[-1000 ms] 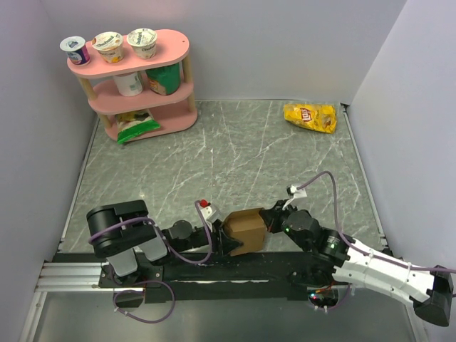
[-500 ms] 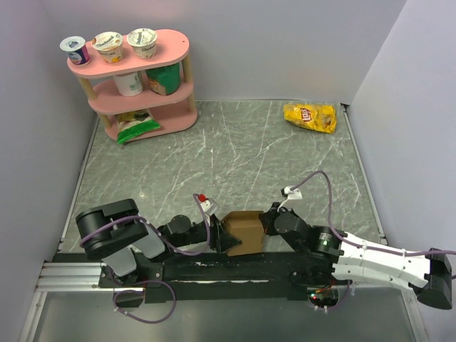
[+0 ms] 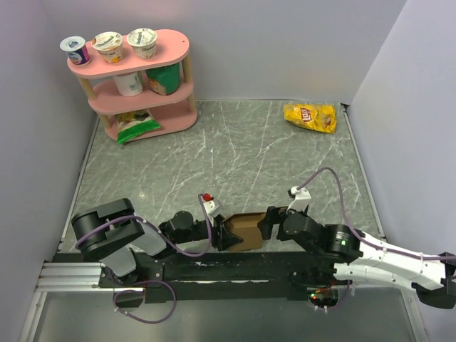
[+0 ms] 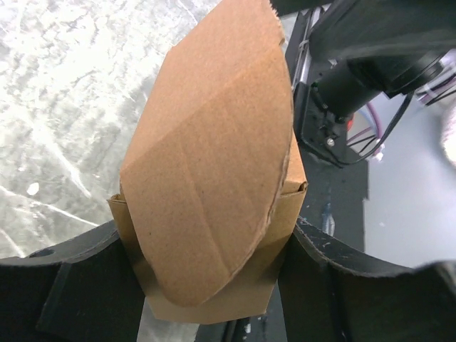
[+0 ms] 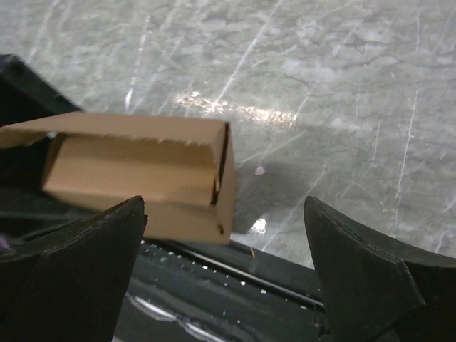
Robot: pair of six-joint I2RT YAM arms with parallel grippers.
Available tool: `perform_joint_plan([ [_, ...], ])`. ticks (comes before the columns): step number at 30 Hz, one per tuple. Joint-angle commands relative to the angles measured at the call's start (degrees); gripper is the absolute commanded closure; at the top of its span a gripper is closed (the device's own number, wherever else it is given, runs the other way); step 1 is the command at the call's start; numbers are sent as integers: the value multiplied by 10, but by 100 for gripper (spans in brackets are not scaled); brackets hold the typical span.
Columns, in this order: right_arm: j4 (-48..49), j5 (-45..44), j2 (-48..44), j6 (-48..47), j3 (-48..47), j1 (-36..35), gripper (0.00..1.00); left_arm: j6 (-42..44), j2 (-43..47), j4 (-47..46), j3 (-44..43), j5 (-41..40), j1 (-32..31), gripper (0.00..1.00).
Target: Fold the paper box
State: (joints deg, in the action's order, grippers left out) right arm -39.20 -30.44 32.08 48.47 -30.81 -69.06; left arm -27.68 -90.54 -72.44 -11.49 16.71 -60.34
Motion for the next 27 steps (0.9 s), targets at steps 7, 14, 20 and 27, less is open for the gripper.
perform_joint_plan([
  [7, 34, 40, -41, -115, -101, -4, 8, 63, 35, 99, -31, -32, -4, 66],
  [14, 188, 89, 29, 33, -75, -5, 14, 84, 71, 233, -78, -211, -65, 63],
  [20, 270, 112, 96, 55, -43, -5, 18, 80, 73, 248, -92, -279, -89, 61],
  [27, 279, 79, 99, 65, -16, -5, 24, 76, 67, 248, -99, -327, -123, 60],
])
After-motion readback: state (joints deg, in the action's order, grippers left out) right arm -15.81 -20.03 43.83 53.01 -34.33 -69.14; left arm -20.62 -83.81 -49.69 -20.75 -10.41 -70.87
